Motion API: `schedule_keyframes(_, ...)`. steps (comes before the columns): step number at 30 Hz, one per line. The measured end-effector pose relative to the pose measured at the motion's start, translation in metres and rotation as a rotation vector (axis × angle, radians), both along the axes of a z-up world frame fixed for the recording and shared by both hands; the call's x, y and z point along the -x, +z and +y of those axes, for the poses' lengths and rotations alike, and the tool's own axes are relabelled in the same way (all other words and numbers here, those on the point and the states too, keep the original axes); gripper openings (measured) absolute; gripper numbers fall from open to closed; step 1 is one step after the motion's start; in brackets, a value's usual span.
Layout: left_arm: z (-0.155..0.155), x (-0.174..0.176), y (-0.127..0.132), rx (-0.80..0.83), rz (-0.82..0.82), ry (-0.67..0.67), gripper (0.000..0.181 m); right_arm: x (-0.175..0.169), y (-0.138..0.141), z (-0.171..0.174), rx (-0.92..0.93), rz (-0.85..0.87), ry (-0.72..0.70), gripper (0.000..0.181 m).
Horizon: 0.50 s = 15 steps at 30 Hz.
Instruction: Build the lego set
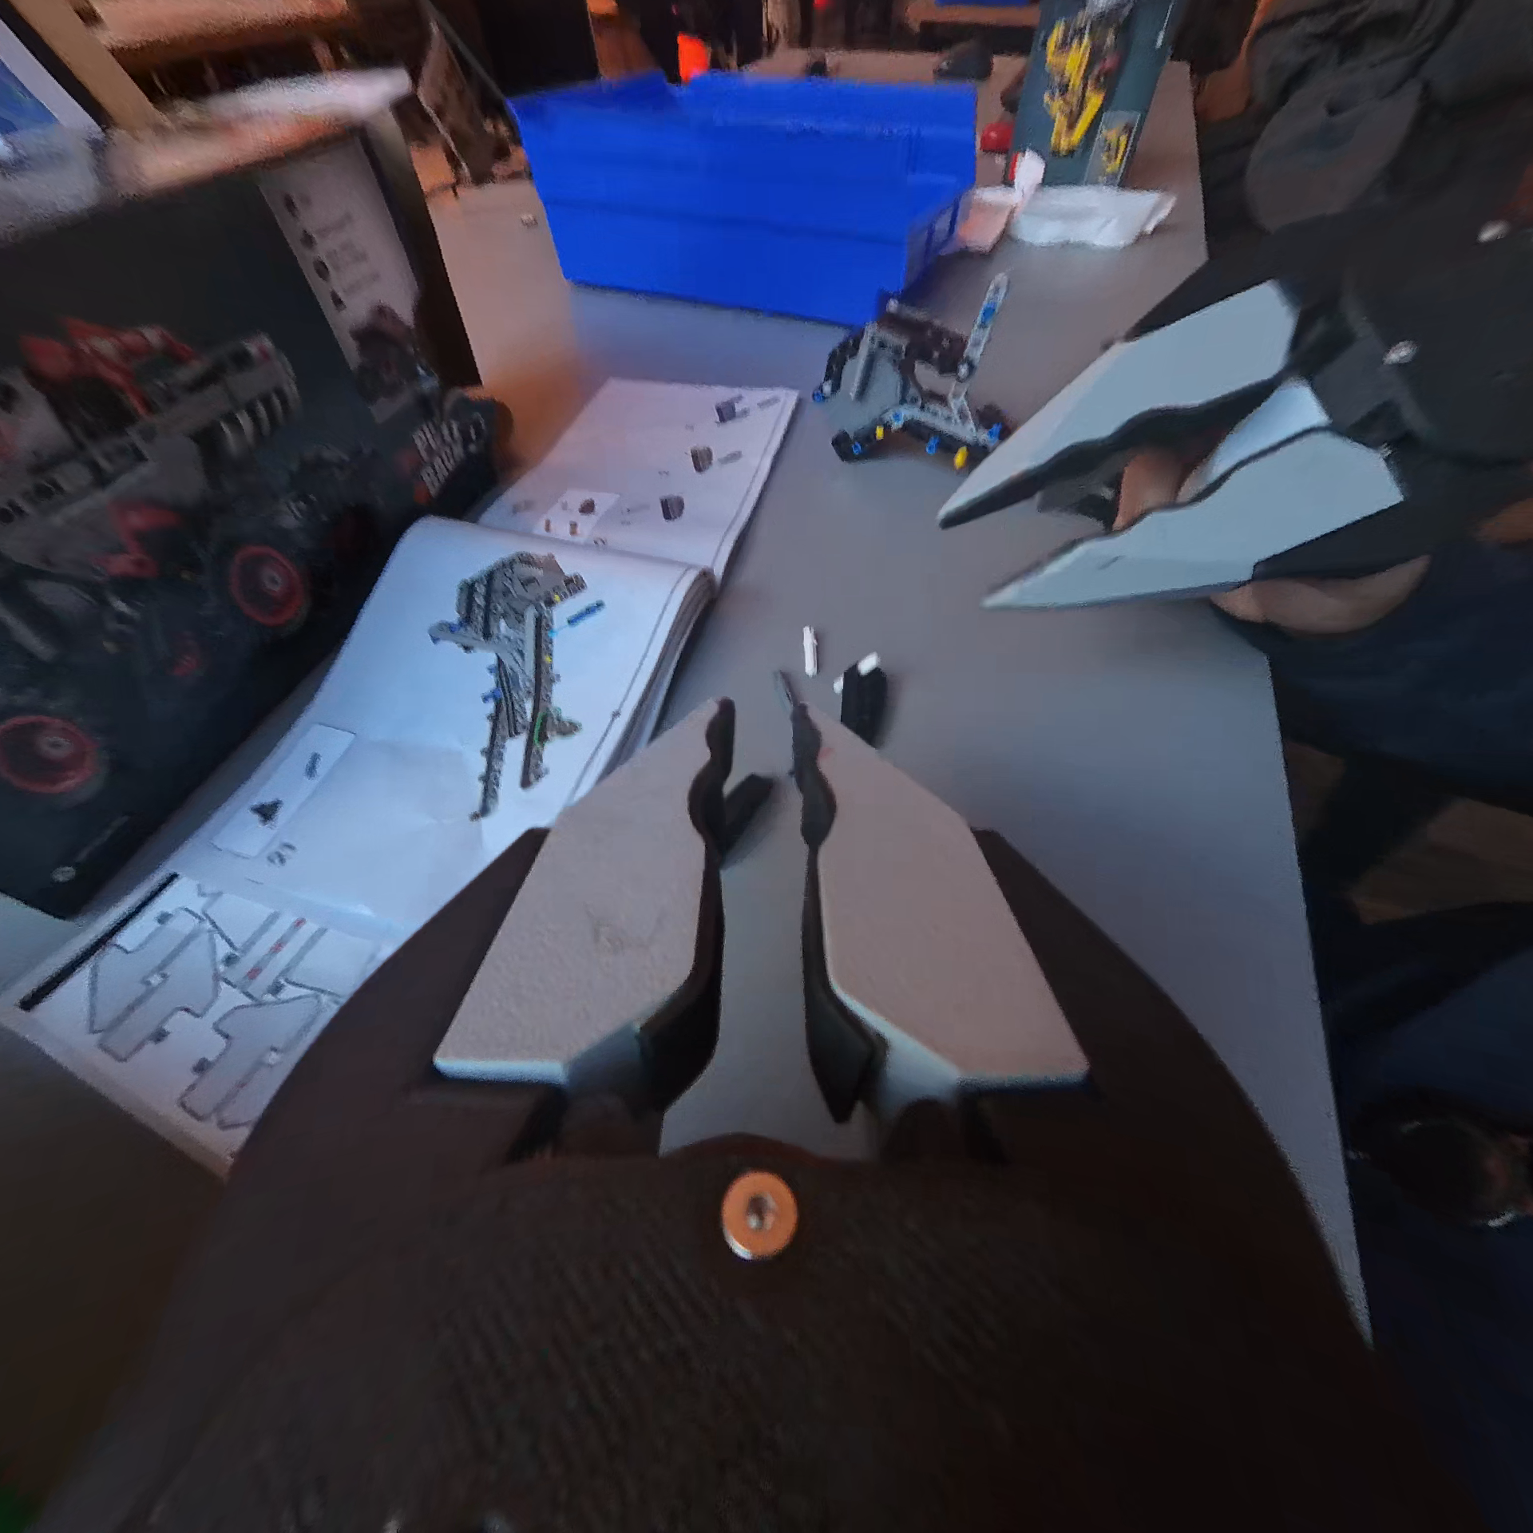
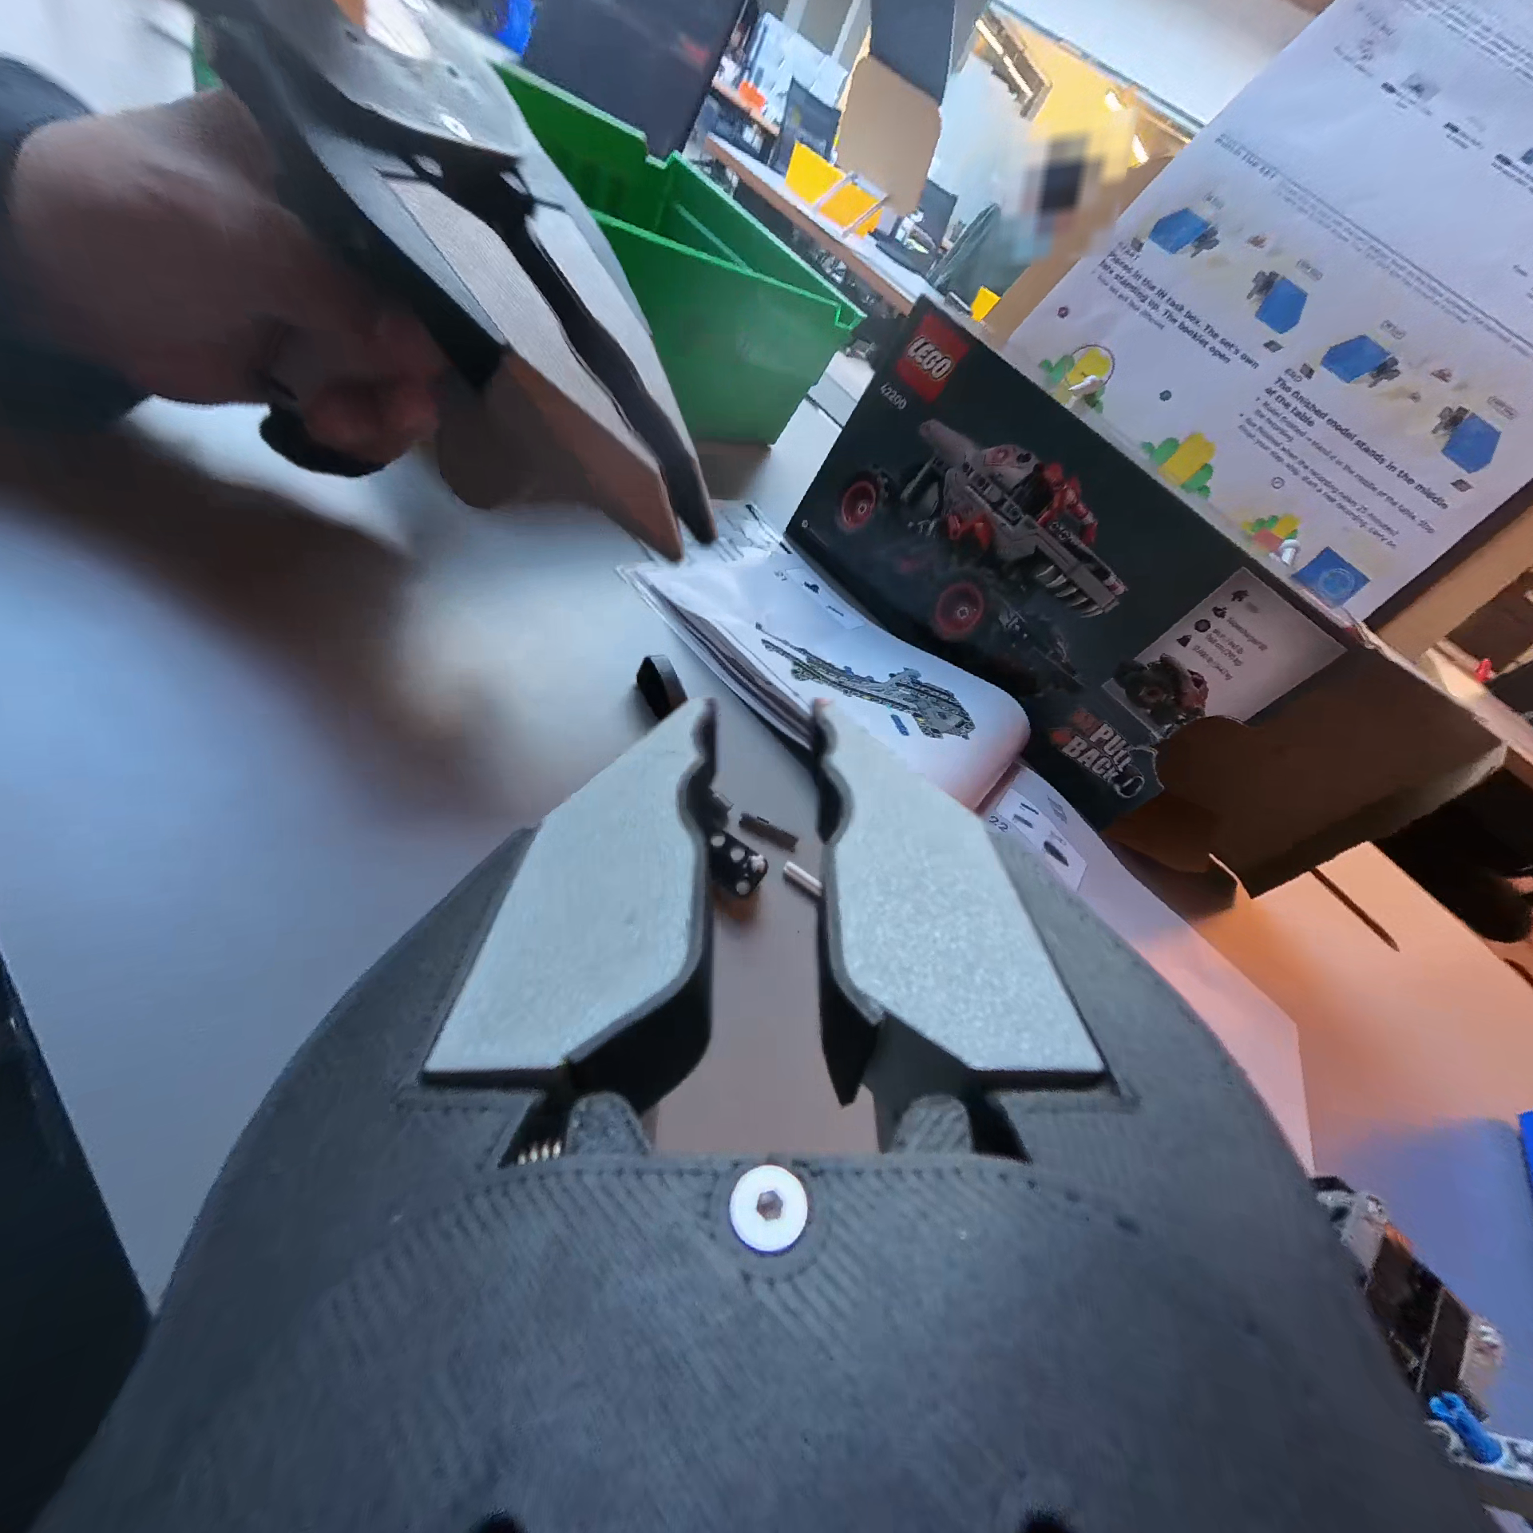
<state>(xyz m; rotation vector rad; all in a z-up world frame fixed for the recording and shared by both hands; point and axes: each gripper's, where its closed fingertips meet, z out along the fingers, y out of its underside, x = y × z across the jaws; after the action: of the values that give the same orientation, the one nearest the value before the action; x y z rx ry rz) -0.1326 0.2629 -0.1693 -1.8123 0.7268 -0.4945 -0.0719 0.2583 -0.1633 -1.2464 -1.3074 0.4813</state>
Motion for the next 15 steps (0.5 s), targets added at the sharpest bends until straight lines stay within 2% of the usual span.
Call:
schedule_keyframes(1,-0.001,0.001,0.009,-0.046,-0.017,0.003,0.011,0.000,0.001,0.001,0.014,0.012,0.000,0.024)
schedule_keyframes(4,-0.010,0.009,0.050,-0.268,-0.083,0.039,0.000,-0.002,0.004,-0.001,0.060,0.040,0.022,0.029)
schedule_keyframes(6,-0.024,0.016,0.081,-0.443,-0.134,0.057,0.000,-0.002,0.005,-0.002,0.090,0.059,0.041,0.033)
schedule_keyframes(8,-0.031,0.020,0.093,-0.516,-0.126,0.079,0.000,-0.002,0.006,-0.003,0.111,0.073,0.055,0.035)
schedule_keyframes(11,-0.029,0.019,0.092,-0.525,-0.081,0.104,0.000,-0.002,0.007,-0.002,0.124,0.080,0.054,0.037)
schedule_keyframes(15,-0.003,0.011,0.044,-0.342,0.097,0.131,0.001,-0.006,0.015,0.000,0.143,0.131,0.054,0.044)
